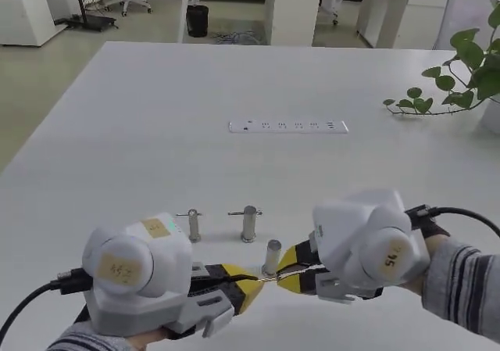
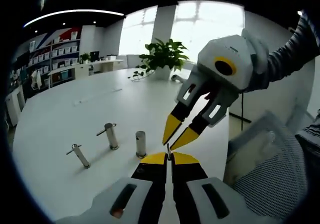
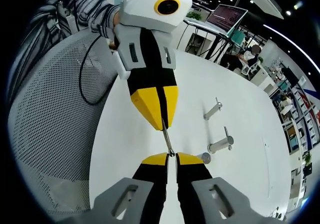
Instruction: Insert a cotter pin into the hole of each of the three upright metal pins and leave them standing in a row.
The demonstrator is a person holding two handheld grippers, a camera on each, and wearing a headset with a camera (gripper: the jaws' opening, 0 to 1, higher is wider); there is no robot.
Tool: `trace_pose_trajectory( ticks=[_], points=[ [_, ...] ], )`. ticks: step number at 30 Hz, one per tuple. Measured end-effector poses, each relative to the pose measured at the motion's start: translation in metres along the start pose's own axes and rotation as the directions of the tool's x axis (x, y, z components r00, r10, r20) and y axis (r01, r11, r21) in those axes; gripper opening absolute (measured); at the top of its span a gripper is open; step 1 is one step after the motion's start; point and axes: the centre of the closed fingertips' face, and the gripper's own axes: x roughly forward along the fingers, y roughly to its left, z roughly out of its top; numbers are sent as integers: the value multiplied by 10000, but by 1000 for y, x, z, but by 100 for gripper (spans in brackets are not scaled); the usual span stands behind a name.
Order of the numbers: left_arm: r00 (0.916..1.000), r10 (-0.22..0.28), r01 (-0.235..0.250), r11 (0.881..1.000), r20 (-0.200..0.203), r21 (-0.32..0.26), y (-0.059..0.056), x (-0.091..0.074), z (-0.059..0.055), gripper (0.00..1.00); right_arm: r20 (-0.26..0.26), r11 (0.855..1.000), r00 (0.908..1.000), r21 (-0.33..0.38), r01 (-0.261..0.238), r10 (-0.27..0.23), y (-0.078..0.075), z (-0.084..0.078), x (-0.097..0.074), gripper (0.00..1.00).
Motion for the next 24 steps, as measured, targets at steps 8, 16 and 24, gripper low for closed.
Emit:
trace_pose_trajectory(
  ticks=[8,16,24],
  points=[
    [9981,-579,601,9912,-221,1179,-9,-2,0,0,98,9981,9981,-84,-608,609,12,2,0,0],
    [9984,-379,433,9896,-420,1369,-6,-5,-9,0,239,9966,9965,-211,-797,802,14,6,-2,0],
    [9982,568,-535,9863,-171,1562,7,-3,-11,5,231,9988,9989,-256,-413,419,9,5,-3,0]
  ],
)
